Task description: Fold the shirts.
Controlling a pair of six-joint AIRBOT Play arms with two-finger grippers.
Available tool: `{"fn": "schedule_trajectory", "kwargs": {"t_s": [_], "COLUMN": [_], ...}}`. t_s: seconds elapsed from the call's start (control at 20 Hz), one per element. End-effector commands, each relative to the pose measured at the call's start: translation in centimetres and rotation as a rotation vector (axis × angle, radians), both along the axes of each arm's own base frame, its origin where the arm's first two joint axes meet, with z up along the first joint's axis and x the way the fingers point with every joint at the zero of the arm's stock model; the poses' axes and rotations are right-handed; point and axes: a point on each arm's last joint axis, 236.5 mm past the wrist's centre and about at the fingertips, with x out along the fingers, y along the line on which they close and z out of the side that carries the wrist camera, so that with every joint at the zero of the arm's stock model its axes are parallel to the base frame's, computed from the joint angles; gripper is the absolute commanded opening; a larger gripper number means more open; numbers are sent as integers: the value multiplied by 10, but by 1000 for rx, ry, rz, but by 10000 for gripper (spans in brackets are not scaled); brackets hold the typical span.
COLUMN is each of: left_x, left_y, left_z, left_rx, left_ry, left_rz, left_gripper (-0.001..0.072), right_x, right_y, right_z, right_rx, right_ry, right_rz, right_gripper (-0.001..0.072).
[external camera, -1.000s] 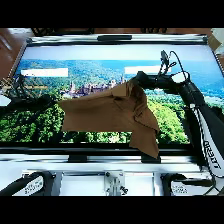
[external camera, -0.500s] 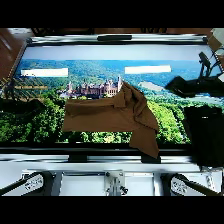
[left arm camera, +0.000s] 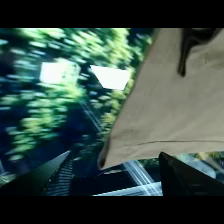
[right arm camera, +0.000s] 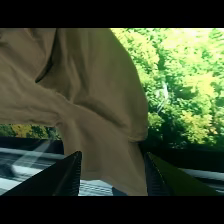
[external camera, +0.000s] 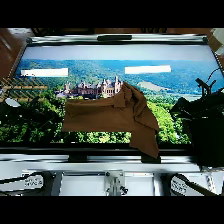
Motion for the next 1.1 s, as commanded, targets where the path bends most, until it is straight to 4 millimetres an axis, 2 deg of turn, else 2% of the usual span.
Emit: {"fn": "schedule_trajectory", "kwargs": {"t_s": [0.0,0.25,0.3,0.35,0.4,0.45,0.5,0.55,0.65,0.8,0.9,1.05], "left_x": [-7,-11,-10,-9,-8,-8,-8,-8,-7,-6,-5,-5], "left_y": [-19,-43,-48,-52,-55,-56,-56,-55,-55,-56,-56,-56], "left_z": [-14,-21,-22,-21,-19,-19,-18,-17,-14,-6,-3,-2], "left_rx": [-36,-57,-61,-72,-79,-85,-85,-84,-83,-82,-79,-80], "left_ry": [52,72,70,66,64,63,63,59,49,31,19,17], "left_rz": [-44,-105,-108,-107,-107,-106,-107,-107,-107,-111,-111,-111], "left_gripper": [608,589,537,316,146,62,36,36,36,37,37,37], "right_x": [-2,-1,-2,-4,-8,-14,-21,-28,-34,-44,-46,-28], "right_y": [1,2,2,3,4,9,17,28,41,31,23,33], "right_z": [-2,-1,-2,-5,-11,-19,-28,-38,-61,-88,-93,-97], "right_rx": [13,15,16,19,26,30,35,35,-15,-198,-287,-319], "right_ry": [10,9,14,24,40,49,51,53,51,66,69,-1], "right_rz": [-9,-15,-19,-22,-20,7,63,129,202,333,406,416], "right_gripper": [502,502,502,502,502,502,504,578,578,578,578,578]}}
